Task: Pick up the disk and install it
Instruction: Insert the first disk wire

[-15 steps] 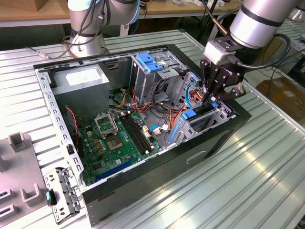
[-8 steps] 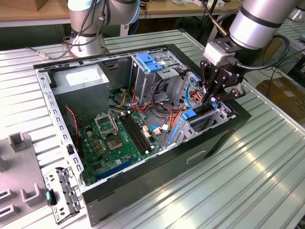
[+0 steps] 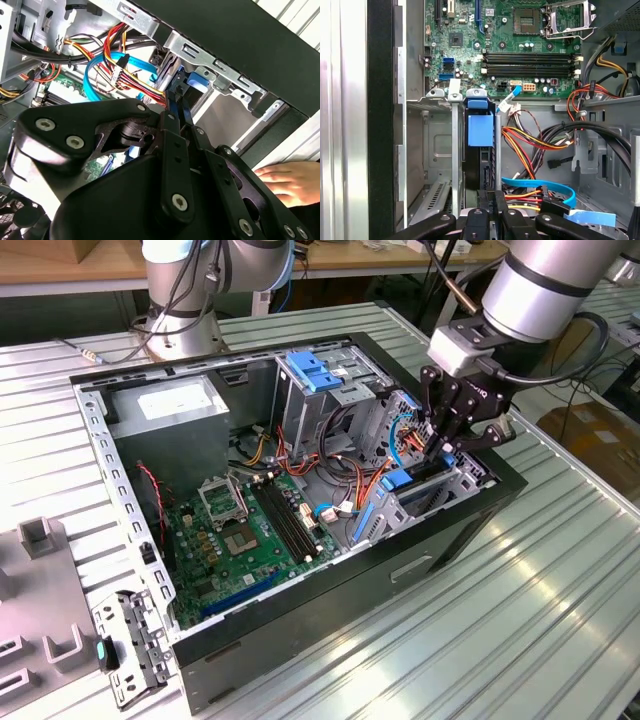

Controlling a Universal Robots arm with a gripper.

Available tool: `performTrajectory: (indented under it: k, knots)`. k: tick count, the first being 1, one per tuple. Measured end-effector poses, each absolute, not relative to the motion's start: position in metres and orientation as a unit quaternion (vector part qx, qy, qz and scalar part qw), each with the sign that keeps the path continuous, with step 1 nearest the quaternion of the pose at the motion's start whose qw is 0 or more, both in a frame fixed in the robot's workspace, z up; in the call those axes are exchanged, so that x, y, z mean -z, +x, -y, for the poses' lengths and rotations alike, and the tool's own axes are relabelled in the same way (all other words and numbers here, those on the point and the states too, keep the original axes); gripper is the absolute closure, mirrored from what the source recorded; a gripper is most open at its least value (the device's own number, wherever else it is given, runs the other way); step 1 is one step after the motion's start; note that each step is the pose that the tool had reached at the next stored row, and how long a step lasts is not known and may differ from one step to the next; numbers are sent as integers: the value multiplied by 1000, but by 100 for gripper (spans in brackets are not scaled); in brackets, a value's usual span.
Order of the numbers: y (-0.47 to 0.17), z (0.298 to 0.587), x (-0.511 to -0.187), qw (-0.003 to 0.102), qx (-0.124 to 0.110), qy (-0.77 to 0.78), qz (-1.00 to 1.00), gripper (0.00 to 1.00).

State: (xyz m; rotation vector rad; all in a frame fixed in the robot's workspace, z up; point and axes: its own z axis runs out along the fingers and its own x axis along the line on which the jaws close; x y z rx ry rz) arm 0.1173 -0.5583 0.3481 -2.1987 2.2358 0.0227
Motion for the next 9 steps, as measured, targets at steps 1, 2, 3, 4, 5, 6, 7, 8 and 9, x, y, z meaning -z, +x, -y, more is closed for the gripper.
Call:
performTrajectory:
  k: [1, 2, 3, 4, 5, 6, 7, 8, 9]
  knots:
    - [117, 558, -348, 3, -7, -701, -713, 84]
    - [117, 558, -348, 3, -7, -701, -713, 84]
    - [117, 558, -348, 3, -7, -701, -713, 84]
    - [117, 558, -348, 3, -7, -701, -713, 84]
    - [117, 558, -348, 3, -7, -700, -714, 84]
    - [117, 558, -347, 3, -7, -700, -714, 84]
    - [117, 558, -347, 3, -7, -699, -715, 84]
    - [117, 559, -347, 3, -7, -699, -715, 84]
    - [117, 559, -347, 3, -7, -698, -716, 84]
